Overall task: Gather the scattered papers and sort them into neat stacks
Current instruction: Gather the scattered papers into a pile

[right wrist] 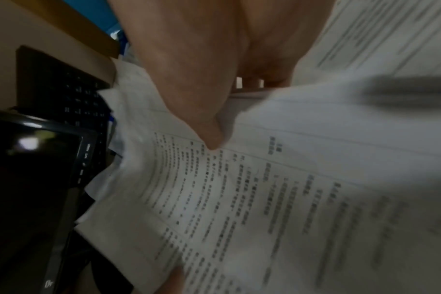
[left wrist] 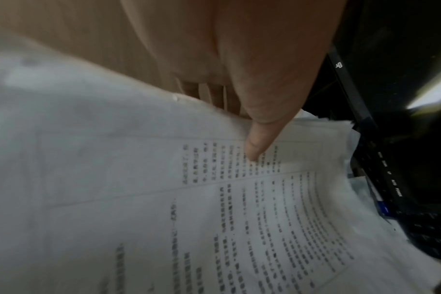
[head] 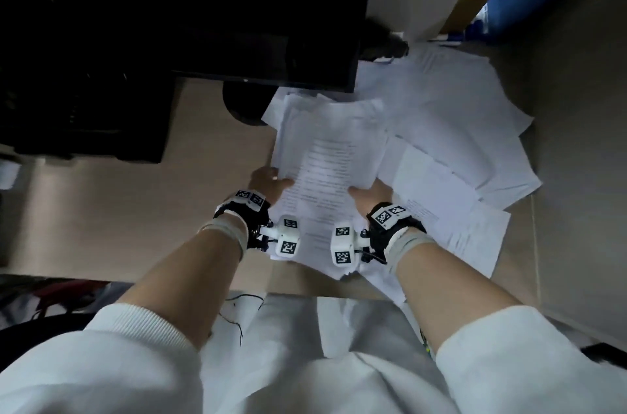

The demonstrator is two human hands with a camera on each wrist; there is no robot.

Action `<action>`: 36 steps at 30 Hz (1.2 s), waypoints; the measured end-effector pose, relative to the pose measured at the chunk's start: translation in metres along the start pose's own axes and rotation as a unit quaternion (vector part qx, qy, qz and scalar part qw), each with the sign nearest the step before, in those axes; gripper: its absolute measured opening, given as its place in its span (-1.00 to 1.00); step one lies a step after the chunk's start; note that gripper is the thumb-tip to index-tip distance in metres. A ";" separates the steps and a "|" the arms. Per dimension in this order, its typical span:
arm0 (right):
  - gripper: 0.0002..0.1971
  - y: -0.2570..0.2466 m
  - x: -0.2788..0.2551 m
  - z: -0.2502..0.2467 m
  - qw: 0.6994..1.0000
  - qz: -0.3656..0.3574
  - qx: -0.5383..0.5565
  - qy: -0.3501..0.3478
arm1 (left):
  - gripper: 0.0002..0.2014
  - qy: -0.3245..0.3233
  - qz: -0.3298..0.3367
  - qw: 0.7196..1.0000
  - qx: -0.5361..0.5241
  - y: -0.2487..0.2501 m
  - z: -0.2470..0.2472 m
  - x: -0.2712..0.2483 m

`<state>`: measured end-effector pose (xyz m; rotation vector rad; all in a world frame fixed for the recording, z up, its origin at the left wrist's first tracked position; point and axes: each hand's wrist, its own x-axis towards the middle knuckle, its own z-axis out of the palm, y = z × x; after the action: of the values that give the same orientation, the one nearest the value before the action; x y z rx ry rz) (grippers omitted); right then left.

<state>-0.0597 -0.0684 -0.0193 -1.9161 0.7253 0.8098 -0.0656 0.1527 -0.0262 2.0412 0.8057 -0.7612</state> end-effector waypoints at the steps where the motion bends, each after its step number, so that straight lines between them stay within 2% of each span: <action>1: -0.46 -0.005 0.005 0.004 1.000 -0.001 -0.001 0.012 | -0.50 0.016 0.000 1.000 -0.009 0.000 -0.004 0.007; 3: -0.46 -0.017 0.018 0.013 0.999 0.001 0.016 0.033 | -0.38 0.038 0.004 0.999 -0.018 0.001 -0.011 0.027; 5: -0.50 -0.030 0.022 0.017 0.998 0.005 0.034 0.043 | -0.34 0.029 0.022 0.999 -0.022 0.007 -0.014 0.039; 8: -0.45 -0.043 0.024 0.025 0.997 0.037 0.052 0.052 | -0.54 -0.008 0.045 0.999 -0.014 0.018 -0.017 0.047; 11: -0.40 -0.046 0.024 0.031 0.994 0.058 0.069 0.061 | -0.62 0.014 0.067 0.997 -0.039 0.017 -0.021 0.053; 13: -0.36 -0.048 0.022 0.032 0.993 0.070 0.063 0.066 | -0.60 0.021 0.075 0.996 -0.043 0.016 -0.024 0.052; 15: -0.35 -0.046 0.019 0.029 0.993 0.069 0.062 0.075 | -0.48 0.038 0.071 0.996 -0.034 0.017 -0.026 0.050; 19: -0.65 -0.037 0.015 0.013 0.996 0.050 0.021 0.064 | -0.41 0.035 0.090 0.989 -0.116 0.033 -0.010 0.038; 21: -0.68 -0.030 0.012 -0.003 0.992 0.073 0.054 0.084 | -0.34 0.012 0.088 0.987 -0.134 0.039 0.006 0.033; 23: -0.53 -0.018 0.013 -0.018 0.985 0.115 0.018 0.123 | -0.39 -0.023 0.075 0.994 -0.081 0.043 0.021 0.029; 24: -0.43 -0.010 0.011 -0.023 0.981 0.134 -0.017 0.137 | -0.51 -0.034 0.072 0.997 -0.014 0.045 0.028 0.029; 26: -0.35 0.003 0.007 -0.029 0.977 0.154 -0.009 0.147 | -0.71 -0.030 0.080 0.991 0.099 0.050 0.037 0.023; 28: -0.31 0.014 0.003 -0.033 0.981 0.142 0.041 0.126 | -0.69 -0.015 0.088 0.985 0.148 0.056 0.046 0.017; 30: -0.29 0.019 0.002 -0.035 0.984 0.119 0.096 0.095 | -0.62 -0.007 0.093 0.986 0.140 0.058 0.052 0.016; 32: -0.26 0.022 0.000 -0.036 0.979 0.114 0.148 0.083 | -0.43 -0.031 0.081 0.989 0.122 0.057 0.056 0.014; 34: -0.30 0.024 -0.006 -0.037 0.975 0.107 0.168 0.096 | -0.30 -0.044 0.077 0.992 0.093 0.055 0.059 0.012; 36: -0.33 0.031 -0.011 -0.041 0.968 0.099 0.195 0.125 | -0.34 -0.033 0.101 0.992 0.063 0.057 0.064 0.005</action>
<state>-0.0795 -0.1158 -0.0110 -1.6173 1.1541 0.4982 -0.0342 0.0733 -0.0360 2.1586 0.5157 -0.7758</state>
